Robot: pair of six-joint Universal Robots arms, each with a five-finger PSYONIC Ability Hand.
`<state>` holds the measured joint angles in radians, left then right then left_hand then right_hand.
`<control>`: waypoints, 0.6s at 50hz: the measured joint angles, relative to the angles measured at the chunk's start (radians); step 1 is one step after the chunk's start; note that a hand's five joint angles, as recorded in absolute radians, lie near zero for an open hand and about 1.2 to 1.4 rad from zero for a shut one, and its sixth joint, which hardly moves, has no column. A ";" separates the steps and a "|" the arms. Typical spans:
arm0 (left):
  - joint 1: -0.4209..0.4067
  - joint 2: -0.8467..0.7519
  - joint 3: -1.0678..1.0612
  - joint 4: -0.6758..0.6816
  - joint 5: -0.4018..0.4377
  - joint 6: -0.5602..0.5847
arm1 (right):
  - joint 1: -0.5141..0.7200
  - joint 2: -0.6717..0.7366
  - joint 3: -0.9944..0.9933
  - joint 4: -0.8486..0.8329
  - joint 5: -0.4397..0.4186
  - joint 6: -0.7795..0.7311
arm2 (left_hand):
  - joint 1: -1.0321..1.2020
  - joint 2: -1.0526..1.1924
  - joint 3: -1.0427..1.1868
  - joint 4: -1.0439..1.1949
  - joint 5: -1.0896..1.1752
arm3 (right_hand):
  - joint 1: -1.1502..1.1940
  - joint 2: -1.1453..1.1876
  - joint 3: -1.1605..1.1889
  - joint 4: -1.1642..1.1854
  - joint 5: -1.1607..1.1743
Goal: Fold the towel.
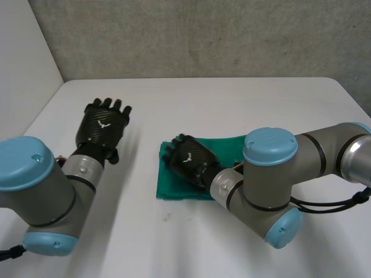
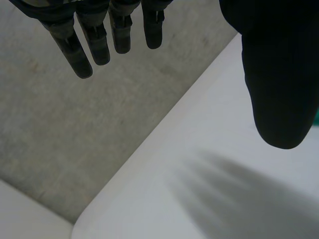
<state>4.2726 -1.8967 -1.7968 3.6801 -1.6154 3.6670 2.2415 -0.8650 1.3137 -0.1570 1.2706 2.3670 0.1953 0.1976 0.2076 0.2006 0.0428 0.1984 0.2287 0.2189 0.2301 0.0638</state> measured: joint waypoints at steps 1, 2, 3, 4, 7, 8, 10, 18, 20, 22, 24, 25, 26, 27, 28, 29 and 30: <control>-0.011 0.000 0.002 0.001 0.001 -0.001 | -0.003 0.001 0.000 0.002 0.029 0.000 | 0.000 0.000 0.000 0.000 0.000 | -0.003 -0.008 -0.008 -0.005 -0.005; -0.024 0.000 0.006 0.002 0.001 -0.001 | -0.009 -0.004 0.002 0.003 0.065 0.002 | 0.000 0.000 0.000 0.000 0.000 | -0.003 -0.011 -0.011 -0.005 -0.007; -0.036 -0.001 0.009 0.004 0.002 -0.001 | -0.018 -0.012 0.008 0.004 0.092 0.005 | 0.000 0.000 0.000 0.000 0.000 | -0.003 -0.011 -0.011 -0.005 -0.007; -0.055 -0.002 0.015 0.005 0.002 -0.002 | -0.035 -0.031 0.021 0.005 0.124 0.013 | 0.000 0.000 0.000 0.000 0.000 | -0.003 -0.011 -0.011 -0.005 -0.007; -0.102 -0.006 0.035 0.009 0.002 -0.002 | -0.104 -0.108 0.089 0.003 0.173 0.057 | 0.000 0.000 0.000 0.000 0.000 | -0.003 -0.011 -0.011 -0.005 -0.007; -0.110 -0.008 0.039 0.010 0.001 -0.002 | -0.120 -0.125 0.106 0.003 0.177 0.069 | 0.000 0.000 0.000 0.000 0.000 | -0.003 -0.011 -0.011 -0.005 -0.007; -0.134 -0.011 0.051 0.011 0.001 -0.002 | -0.169 -0.173 0.161 0.000 0.177 0.104 | 0.000 0.000 0.000 0.000 0.000 | -0.003 -0.011 -0.011 -0.005 -0.007; -0.179 -0.031 0.079 0.012 0.000 -0.010 | -0.365 -0.287 0.381 -0.008 0.100 0.193 | 0.000 0.000 0.000 0.000 0.000 | -0.003 -0.011 -0.011 -0.005 -0.007; -0.181 -0.039 0.080 0.011 -0.001 -0.016 | -0.437 -0.294 0.447 -0.009 0.054 0.193 | 0.000 0.000 0.000 0.000 0.000 | 0.001 -0.005 -0.001 -0.002 -0.003; -0.180 -0.041 0.080 0.011 -0.001 -0.018 | -0.453 -0.293 0.459 -0.009 0.042 0.191 | 0.000 0.000 0.000 0.000 0.000 | 0.055 0.068 0.075 0.064 0.060; -0.178 -0.043 0.078 0.011 -0.002 -0.022 | -0.486 -0.287 0.484 -0.009 0.011 0.181 | 0.000 0.000 0.000 0.000 0.000 | 0.234 0.251 0.263 0.251 0.237; -0.175 -0.044 0.075 0.010 -0.003 -0.026 | -0.502 -0.280 0.494 -0.010 -0.007 0.174 | 0.000 0.000 0.000 0.000 0.000 | 0.500 0.568 0.569 0.534 0.508; -0.173 -0.043 0.073 0.009 -0.003 -0.029 | -0.509 -0.277 0.496 -0.011 -0.016 0.171 | 0.000 0.000 0.000 0.000 0.000 | 0.563 0.651 0.649 0.615 0.585; -0.171 -0.043 0.070 0.009 -0.004 -0.032 | -0.515 -0.272 0.495 -0.017 -0.024 0.168 | 0.000 0.000 0.000 0.000 0.000 | 0.695 0.887 0.889 0.871 0.835; -0.170 -0.042 0.069 0.008 -0.004 -0.033 | -0.517 -0.271 0.492 -0.022 -0.025 0.167 | 0.000 0.000 0.000 0.000 0.000 | 0.716 0.919 0.922 0.914 0.875; -0.168 -0.040 0.066 0.007 -0.004 -0.037 | -0.518 -0.273 0.482 -0.037 -0.023 0.167 | 0.000 0.000 0.000 0.000 0.000 | 0.728 0.931 0.951 0.946 0.897; -0.167 -0.039 0.065 0.006 -0.004 -0.038 | -0.517 -0.274 0.478 -0.043 -0.020 0.168 | 0.000 0.000 0.000 0.000 0.000 | 0.728 0.931 0.951 0.946 0.897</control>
<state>4.1053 -1.9355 -1.7317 3.6865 -1.6198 3.6289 1.7240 -1.1393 1.7914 -0.1995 1.2504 2.5348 0.1953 0.1976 0.2076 0.2006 0.0428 0.9264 1.1595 1.1703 1.1765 0.9609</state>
